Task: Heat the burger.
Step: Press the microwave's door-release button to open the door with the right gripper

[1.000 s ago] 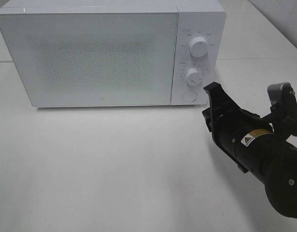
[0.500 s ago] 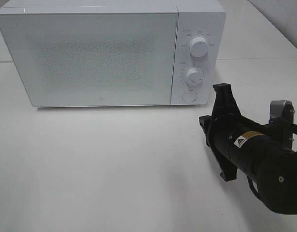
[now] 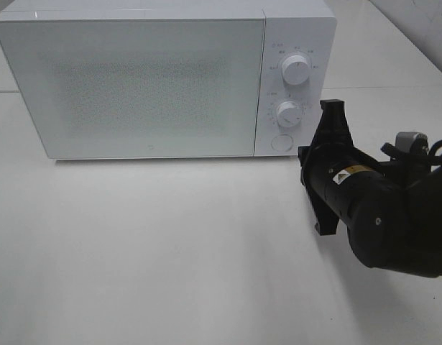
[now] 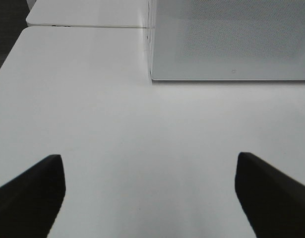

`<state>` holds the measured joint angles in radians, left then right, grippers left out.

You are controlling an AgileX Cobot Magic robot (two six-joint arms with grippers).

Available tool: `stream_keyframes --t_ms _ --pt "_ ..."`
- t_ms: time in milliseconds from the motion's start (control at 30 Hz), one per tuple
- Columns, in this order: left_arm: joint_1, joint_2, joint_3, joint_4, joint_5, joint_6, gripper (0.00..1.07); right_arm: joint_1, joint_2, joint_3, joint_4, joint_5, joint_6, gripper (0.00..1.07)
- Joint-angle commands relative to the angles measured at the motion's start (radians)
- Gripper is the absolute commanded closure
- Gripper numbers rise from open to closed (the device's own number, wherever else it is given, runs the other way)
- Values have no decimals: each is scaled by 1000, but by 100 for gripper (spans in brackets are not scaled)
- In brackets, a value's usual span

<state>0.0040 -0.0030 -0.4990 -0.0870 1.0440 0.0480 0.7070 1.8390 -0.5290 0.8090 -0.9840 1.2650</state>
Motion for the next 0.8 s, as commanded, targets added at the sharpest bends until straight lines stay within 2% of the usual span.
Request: stream_keyframes --t_ms 33,367,800 --pt "-1 -22 4 -9 -12 -2 19 -31 61 -59 -32 -2 14 107" --pt "-1 -22 4 -9 -12 -2 19 -34 191 -175 -25 -1 28 107" --pt "-1 -22 4 -9 -12 -2 19 -79 261 -266 -40 -2 10 107"
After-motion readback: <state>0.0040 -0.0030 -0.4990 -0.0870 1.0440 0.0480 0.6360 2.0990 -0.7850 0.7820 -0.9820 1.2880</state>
